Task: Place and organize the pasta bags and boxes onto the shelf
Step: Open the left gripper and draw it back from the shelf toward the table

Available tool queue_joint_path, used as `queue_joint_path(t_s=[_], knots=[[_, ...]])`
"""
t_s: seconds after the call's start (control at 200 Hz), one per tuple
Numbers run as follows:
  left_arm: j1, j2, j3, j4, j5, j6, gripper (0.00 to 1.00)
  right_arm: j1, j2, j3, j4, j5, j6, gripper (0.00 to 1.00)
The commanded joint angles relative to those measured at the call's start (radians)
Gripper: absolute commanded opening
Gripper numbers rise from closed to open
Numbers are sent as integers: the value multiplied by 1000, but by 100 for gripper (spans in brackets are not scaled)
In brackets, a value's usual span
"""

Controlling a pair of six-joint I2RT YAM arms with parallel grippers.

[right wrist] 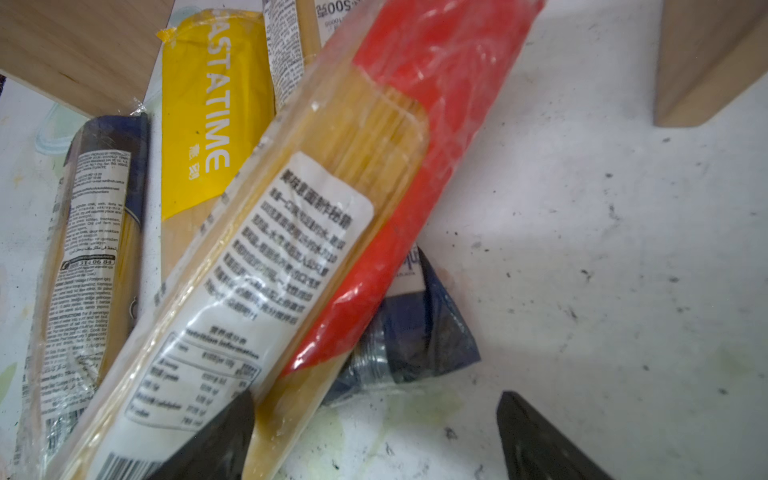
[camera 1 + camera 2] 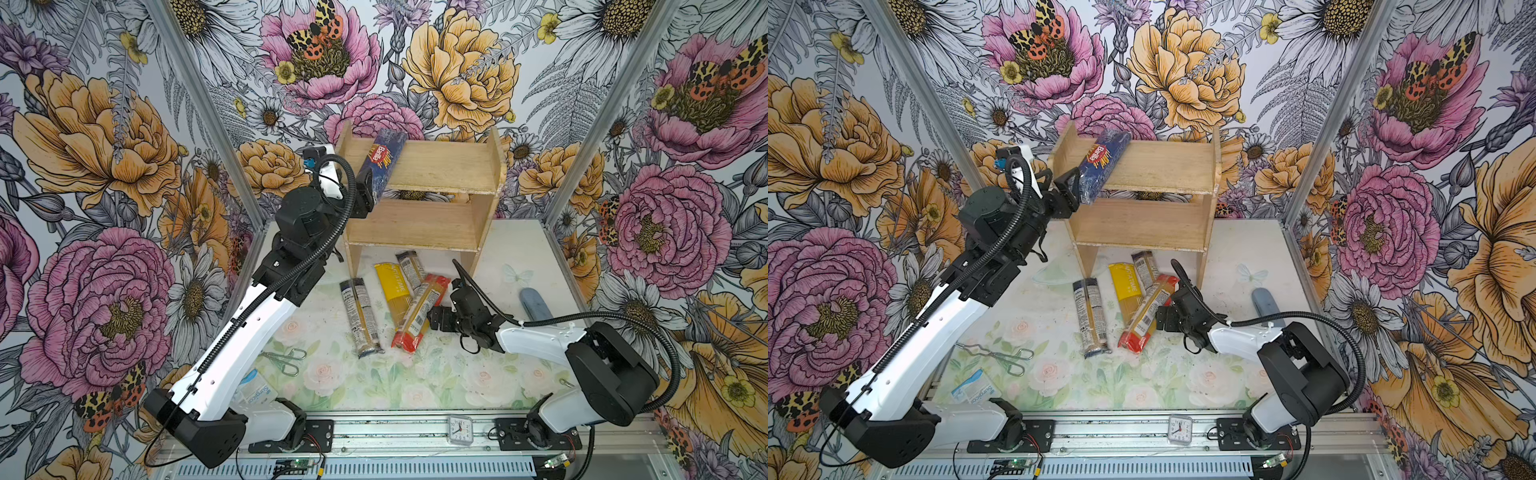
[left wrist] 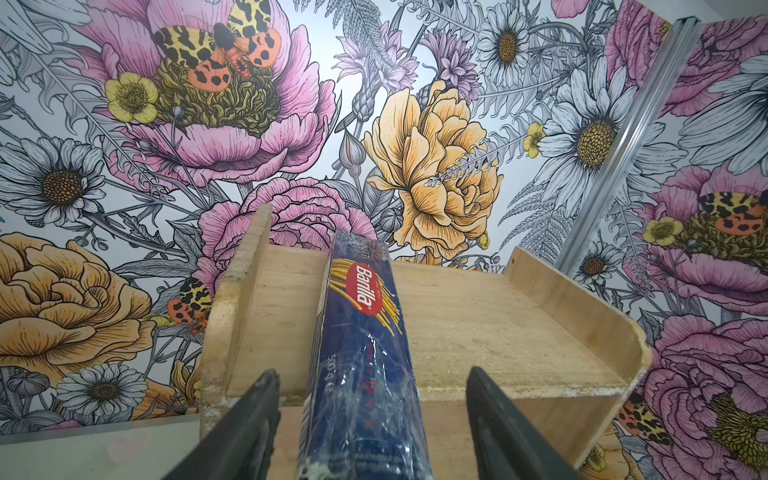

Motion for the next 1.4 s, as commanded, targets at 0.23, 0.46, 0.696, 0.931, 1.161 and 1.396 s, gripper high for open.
queue_joint_path(t_s=[0.23,0.46,0.696,0.931,1.161,1.396], knots=[[4,-120,-123,-52,33,-7,76,14,-33,5,27,-19,51,93],[-33,-247,-305,-63,74,-20,79,24,-52,0,27,-15,89,93],[-50,-374,-490,-73,106,-48,79,49,-77,-5,27,-1,120,93],[-69,-487,-662,-91,165,-85,81,76,-114,-18,25,34,208,93],[-101,-563,-799,-98,202,-129,82,173,-121,-36,19,164,334,95],[-107,-633,-861,-137,249,-119,83,263,-71,-2,7,242,391,96]])
